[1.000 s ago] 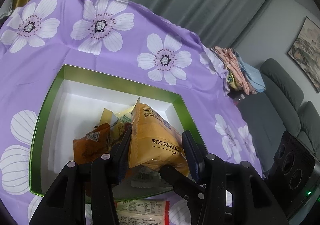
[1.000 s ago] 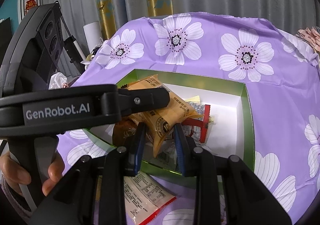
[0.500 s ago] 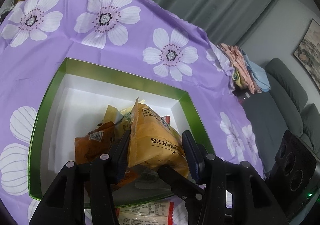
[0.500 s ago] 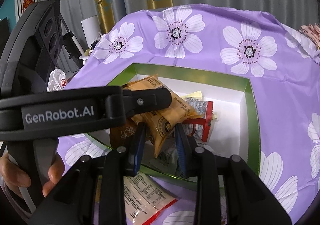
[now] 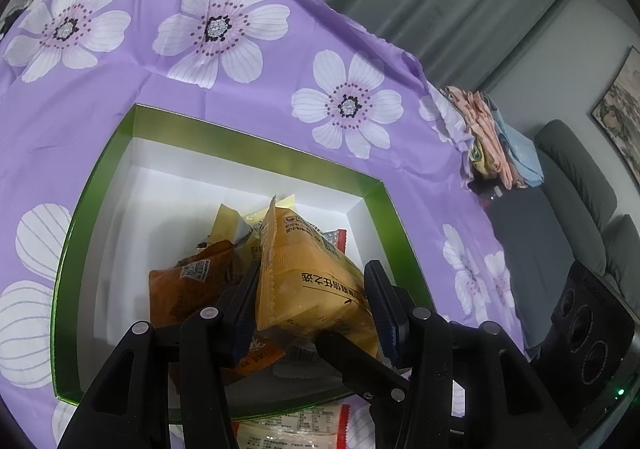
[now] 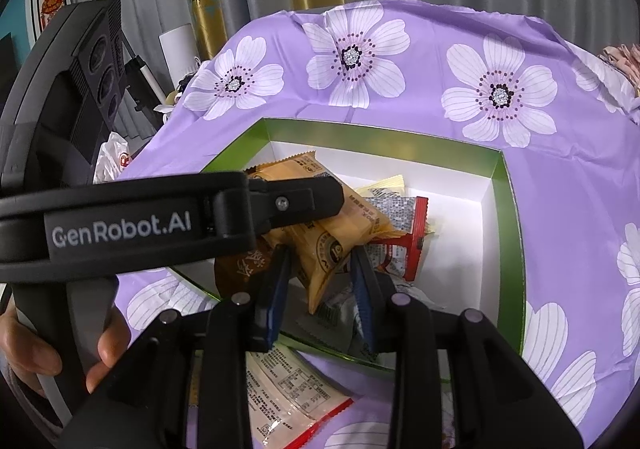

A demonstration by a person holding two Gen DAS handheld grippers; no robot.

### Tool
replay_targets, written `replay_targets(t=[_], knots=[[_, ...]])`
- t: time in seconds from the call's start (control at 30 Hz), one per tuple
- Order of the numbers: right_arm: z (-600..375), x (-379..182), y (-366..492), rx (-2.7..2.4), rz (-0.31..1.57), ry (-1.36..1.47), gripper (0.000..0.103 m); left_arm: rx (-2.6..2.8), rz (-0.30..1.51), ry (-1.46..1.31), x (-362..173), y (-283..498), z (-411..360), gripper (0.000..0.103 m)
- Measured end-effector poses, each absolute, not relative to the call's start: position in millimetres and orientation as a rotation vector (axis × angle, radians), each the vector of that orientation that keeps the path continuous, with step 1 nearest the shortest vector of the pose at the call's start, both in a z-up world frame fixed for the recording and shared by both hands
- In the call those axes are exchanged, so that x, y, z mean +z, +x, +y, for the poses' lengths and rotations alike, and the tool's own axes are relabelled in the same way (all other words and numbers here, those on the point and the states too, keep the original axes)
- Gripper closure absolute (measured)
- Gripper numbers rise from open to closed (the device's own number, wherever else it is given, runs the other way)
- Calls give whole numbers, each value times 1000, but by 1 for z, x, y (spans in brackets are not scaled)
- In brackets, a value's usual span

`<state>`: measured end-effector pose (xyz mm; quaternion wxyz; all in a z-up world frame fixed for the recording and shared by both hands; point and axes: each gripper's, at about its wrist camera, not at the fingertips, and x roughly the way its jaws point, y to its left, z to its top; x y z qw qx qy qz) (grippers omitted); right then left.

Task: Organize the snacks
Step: 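Lower the yellow bag into the box and open the left gripper, then move the left gripper to the white red-ended cracker packet on the cloth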

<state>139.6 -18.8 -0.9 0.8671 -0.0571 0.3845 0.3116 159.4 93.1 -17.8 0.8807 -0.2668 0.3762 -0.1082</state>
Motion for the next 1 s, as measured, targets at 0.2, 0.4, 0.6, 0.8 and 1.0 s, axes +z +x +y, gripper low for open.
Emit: replay_targets(t=[0.2, 0.4, 0.6, 0.8, 1.0], knots=[[-21, -2, 139, 643, 802, -110, 55, -222, 788, -575, -19, 160, 94, 46], [-21, 5, 134, 630, 765, -115, 43, -238, 749, -585, -10, 155, 92, 26], [-28, 17, 123, 623, 723, -93, 37, -221, 706, -538, 6, 145, 87, 25], [-42, 27, 107, 612, 689, -56, 28, -176, 643, -459, 26, 125, 80, 11], [-57, 29, 87, 594, 670, -34, 15, -115, 609, -387, 41, 107, 76, 6]])
